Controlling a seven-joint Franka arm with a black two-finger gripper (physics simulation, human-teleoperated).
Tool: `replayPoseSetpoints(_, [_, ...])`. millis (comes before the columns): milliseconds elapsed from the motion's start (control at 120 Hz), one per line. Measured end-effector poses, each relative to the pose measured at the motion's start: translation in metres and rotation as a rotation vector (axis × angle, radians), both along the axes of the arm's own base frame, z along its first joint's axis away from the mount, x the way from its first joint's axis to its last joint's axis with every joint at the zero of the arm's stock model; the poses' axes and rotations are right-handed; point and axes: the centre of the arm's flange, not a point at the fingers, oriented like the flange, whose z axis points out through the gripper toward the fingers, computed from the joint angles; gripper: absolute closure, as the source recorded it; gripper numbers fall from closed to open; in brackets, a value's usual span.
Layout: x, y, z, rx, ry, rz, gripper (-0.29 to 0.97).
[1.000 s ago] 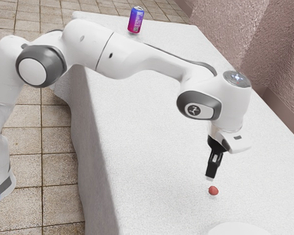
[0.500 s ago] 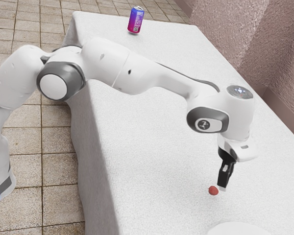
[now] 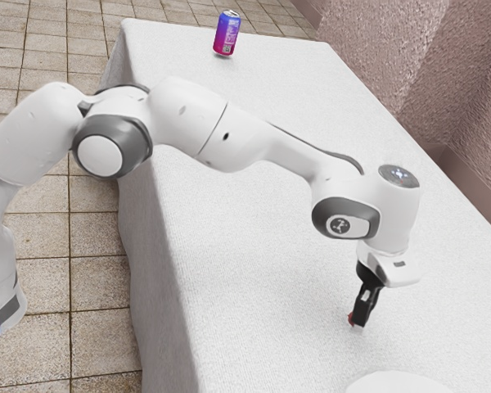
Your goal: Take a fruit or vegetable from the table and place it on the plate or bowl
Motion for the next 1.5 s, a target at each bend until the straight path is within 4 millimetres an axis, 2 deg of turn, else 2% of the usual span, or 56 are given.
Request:
replayPoseSetpoints(292, [-0.001, -0.004, -0.005, 0.001, 0.006, -0.018, 0.0])
replayPoseSetpoints(583, [-0.002, -0.014, -0.001, -0.027, -0.007, -0.031, 0.0])
replayPoseSetpoints(917, [-0.003, -0.01, -0.006, -0.01, 0.015, -0.031, 0.0])
replayPoseSetpoints(1033, [-0.005, -0.009, -0.006, 0.0, 0.03, -0.027, 0.11])
replayPoseSetpoints(1500, [-0.01, -0.011, -0.005, 0.02, 0.059, -0.005, 0.2])
